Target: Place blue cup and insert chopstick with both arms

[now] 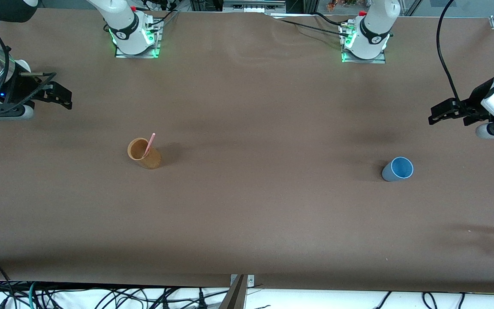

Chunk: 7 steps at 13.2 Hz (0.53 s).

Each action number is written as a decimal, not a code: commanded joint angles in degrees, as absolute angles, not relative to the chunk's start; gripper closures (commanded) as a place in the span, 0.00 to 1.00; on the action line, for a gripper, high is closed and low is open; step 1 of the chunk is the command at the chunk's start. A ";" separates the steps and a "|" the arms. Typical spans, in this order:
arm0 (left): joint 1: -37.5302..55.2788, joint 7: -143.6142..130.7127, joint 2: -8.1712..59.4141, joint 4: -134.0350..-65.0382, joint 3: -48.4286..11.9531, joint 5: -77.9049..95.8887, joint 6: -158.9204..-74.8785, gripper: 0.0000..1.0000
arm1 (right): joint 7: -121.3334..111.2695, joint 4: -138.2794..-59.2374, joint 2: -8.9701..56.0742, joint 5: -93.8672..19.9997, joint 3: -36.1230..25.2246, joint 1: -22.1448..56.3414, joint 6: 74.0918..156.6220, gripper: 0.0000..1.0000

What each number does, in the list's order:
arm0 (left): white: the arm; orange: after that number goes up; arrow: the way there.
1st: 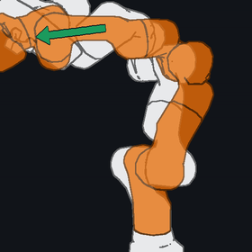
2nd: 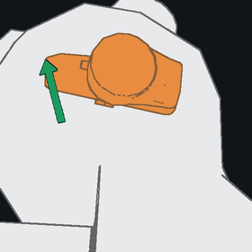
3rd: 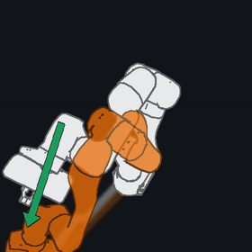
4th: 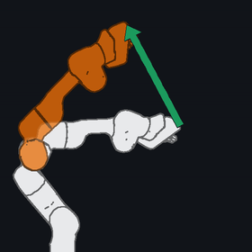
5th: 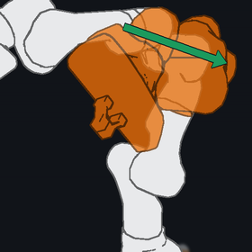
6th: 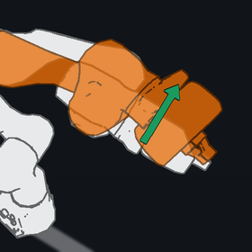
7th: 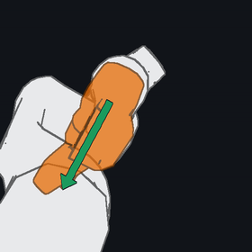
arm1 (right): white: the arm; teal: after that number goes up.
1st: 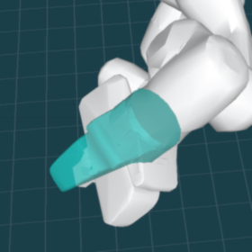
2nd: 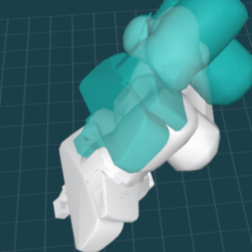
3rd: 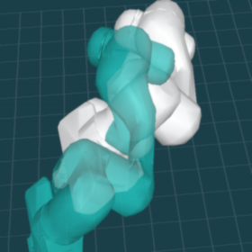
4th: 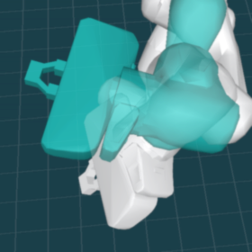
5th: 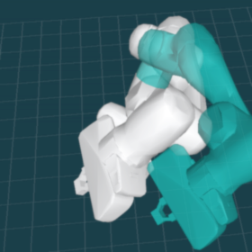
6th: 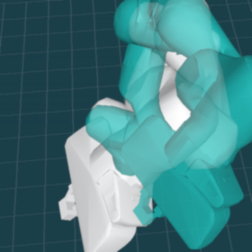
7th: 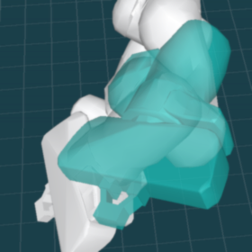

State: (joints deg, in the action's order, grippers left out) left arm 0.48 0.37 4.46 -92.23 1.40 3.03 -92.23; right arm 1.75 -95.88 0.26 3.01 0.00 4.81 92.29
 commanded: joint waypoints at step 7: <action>0.61 1.58 6.59 -90.97 1.49 3.34 -92.37 0.00 | 1.58 -96.86 -0.79 3.78 0.09 4.92 92.37 0.00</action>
State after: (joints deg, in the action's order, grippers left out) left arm 0.49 0.42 6.10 -92.18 1.41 3.04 -92.42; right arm 1.73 -95.88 0.26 3.01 0.00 4.81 92.29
